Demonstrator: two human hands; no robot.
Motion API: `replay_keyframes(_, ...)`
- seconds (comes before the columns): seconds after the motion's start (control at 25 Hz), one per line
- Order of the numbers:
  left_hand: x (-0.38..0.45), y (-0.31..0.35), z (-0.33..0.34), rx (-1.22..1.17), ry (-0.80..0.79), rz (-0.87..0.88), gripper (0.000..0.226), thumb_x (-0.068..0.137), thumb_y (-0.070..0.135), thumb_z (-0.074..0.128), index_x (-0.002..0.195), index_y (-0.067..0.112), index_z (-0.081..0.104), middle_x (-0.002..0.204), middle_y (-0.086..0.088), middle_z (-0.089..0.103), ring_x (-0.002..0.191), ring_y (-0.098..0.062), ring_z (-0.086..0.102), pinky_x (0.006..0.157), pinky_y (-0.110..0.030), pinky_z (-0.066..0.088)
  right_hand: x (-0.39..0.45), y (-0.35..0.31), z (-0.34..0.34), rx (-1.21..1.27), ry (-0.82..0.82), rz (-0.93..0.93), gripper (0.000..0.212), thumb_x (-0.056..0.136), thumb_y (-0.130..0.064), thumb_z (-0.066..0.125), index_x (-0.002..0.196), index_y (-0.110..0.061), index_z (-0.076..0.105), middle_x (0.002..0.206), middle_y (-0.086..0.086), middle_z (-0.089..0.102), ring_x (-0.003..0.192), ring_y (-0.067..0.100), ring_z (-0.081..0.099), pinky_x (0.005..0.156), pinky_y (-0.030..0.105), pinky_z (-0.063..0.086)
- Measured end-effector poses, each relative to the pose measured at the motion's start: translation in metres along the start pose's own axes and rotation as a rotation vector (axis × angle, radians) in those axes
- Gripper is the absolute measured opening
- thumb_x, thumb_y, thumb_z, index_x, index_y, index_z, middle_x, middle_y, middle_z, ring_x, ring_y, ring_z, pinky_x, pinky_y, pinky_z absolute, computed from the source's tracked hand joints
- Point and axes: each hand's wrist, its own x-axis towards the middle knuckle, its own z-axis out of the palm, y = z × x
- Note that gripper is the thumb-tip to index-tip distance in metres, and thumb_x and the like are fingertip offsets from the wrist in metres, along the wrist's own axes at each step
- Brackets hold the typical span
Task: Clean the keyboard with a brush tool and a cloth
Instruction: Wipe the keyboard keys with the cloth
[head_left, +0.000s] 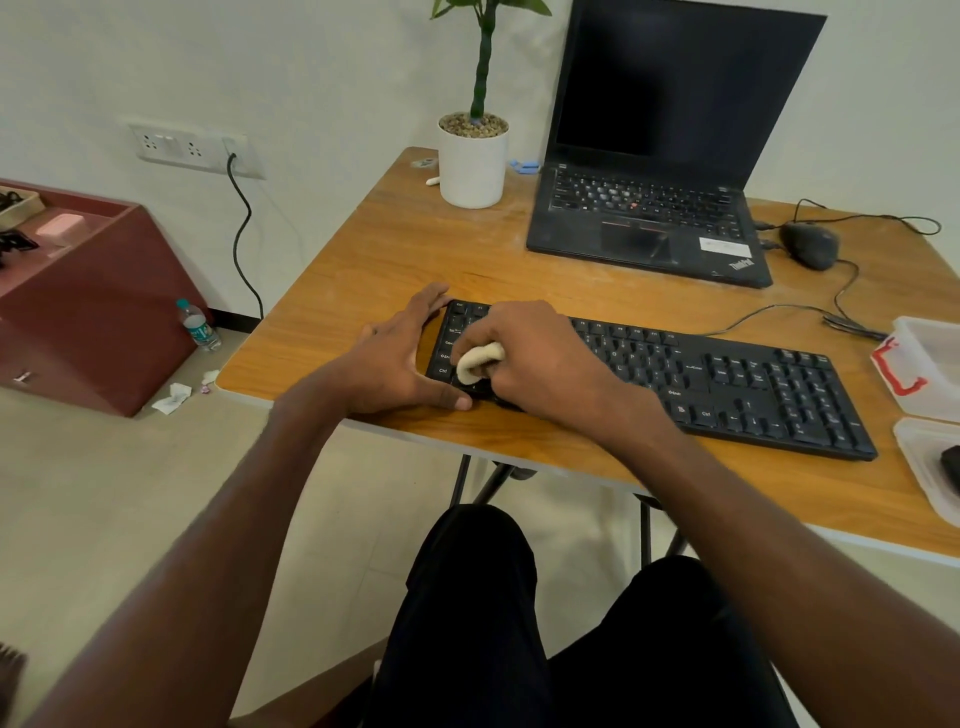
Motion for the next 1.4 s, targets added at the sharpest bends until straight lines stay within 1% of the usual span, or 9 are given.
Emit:
replay_keyframes(0.24,0.004,-0.001,-0.001,-0.008,-0.019,-0.021,0.149,0.044,0.082,0.086,0.162,0.044,0.001,0.171,0.008,0.025,0.154,-0.023,0.027,0.128,-0.057,0.018,-0.012,0.018,-0.023,-0.092,-0.158,0.098,0.027,0.086,-0.005,0.074,0.094,-0.029,0.081,0.097,-0.009,0.074,0.089,0.010,0.065,0.066,0.022,0.049)
replay_keyframes(0.36,0.003,-0.001,-0.001,-0.033,-0.021,-0.022,0.153,0.041,0.087,0.086,0.161,0.046,0.002,0.171,0.011,0.024,0.155,-0.023,0.028,0.126,-0.058,0.024,-0.010,0.015,-0.017,-0.004,0.009,0.123,0.029,0.085,-0.007,0.075,0.098,-0.032,0.082,0.098,-0.009,0.073,0.090,0.010,0.064,0.073,0.025,0.052)
replay_keyframes(0.52,0.003,-0.002,0.000,-0.039,-0.023,-0.013,0.151,0.041,0.086,0.087,0.161,0.046,0.003,0.170,0.010,0.024,0.154,-0.021,0.029,0.126,-0.058,0.025,-0.032,0.017,-0.008,-0.042,-0.078,0.044,0.030,0.085,-0.004,0.076,0.096,-0.032,0.082,0.092,-0.015,0.062,0.090,0.008,0.058,0.067,0.020,0.040)
replay_keyframes(0.64,0.003,-0.002,-0.002,-0.045,-0.032,-0.023,0.151,0.041,0.086,0.087,0.161,0.048,0.003,0.172,0.010,0.022,0.155,-0.024,0.026,0.127,-0.059,0.023,-0.041,0.037,-0.027,-0.071,-0.158,0.141,0.029,0.085,-0.004,0.076,0.092,-0.032,0.082,0.094,-0.013,0.072,0.088,0.008,0.065,0.061,0.015,0.040)
replay_keyframes(0.84,0.002,0.006,0.003,-0.004,0.022,-0.031,0.155,0.039,0.089,0.084,0.164,0.041,0.005,0.171,0.011,0.024,0.155,-0.020,0.029,0.128,-0.057,0.021,-0.016,0.025,-0.012,0.194,0.173,0.192,0.028,0.087,-0.011,0.077,0.101,-0.034,0.082,0.102,-0.009,0.076,0.092,0.008,0.066,0.066,0.019,0.046)
replay_keyframes(1.0,0.002,0.009,0.004,0.039,0.052,-0.037,0.145,0.043,0.086,0.082,0.161,0.041,0.011,0.167,0.006,0.031,0.149,-0.021,0.036,0.125,-0.057,0.026,-0.009,0.018,0.003,0.042,0.088,0.177,0.036,0.085,-0.003,0.068,0.103,-0.031,0.082,0.102,-0.004,0.074,0.093,0.017,0.067,0.069,0.026,0.048)
replay_keyframes(1.12,0.003,0.007,0.004,0.045,0.050,-0.038,0.142,0.042,0.085,0.082,0.159,0.044,0.013,0.166,0.005,0.033,0.149,-0.024,0.036,0.125,-0.056,0.024,-0.027,0.037,-0.003,-0.051,0.175,0.325,0.028,0.087,-0.011,0.072,0.108,-0.028,0.080,0.101,0.001,0.076,0.090,0.021,0.070,0.071,0.034,0.058)
replay_keyframes(1.2,0.003,0.007,0.004,0.036,0.048,-0.038,0.141,0.042,0.085,0.083,0.158,0.045,0.014,0.166,0.005,0.033,0.149,-0.025,0.036,0.125,-0.057,0.025,-0.032,0.041,-0.007,-0.114,0.184,0.375,0.024,0.087,-0.012,0.073,0.107,-0.024,0.079,0.097,0.003,0.076,0.084,0.021,0.068,0.063,0.029,0.051)
replay_keyframes(1.4,0.000,0.011,0.004,0.033,0.060,-0.038,0.140,0.041,0.086,0.081,0.158,0.043,0.016,0.162,0.003,0.037,0.144,-0.024,0.041,0.123,-0.057,0.030,-0.021,0.013,0.002,0.049,0.109,0.211,0.034,0.085,-0.004,0.072,0.106,-0.029,0.081,0.108,-0.002,0.076,0.095,0.018,0.069,0.078,0.034,0.058)
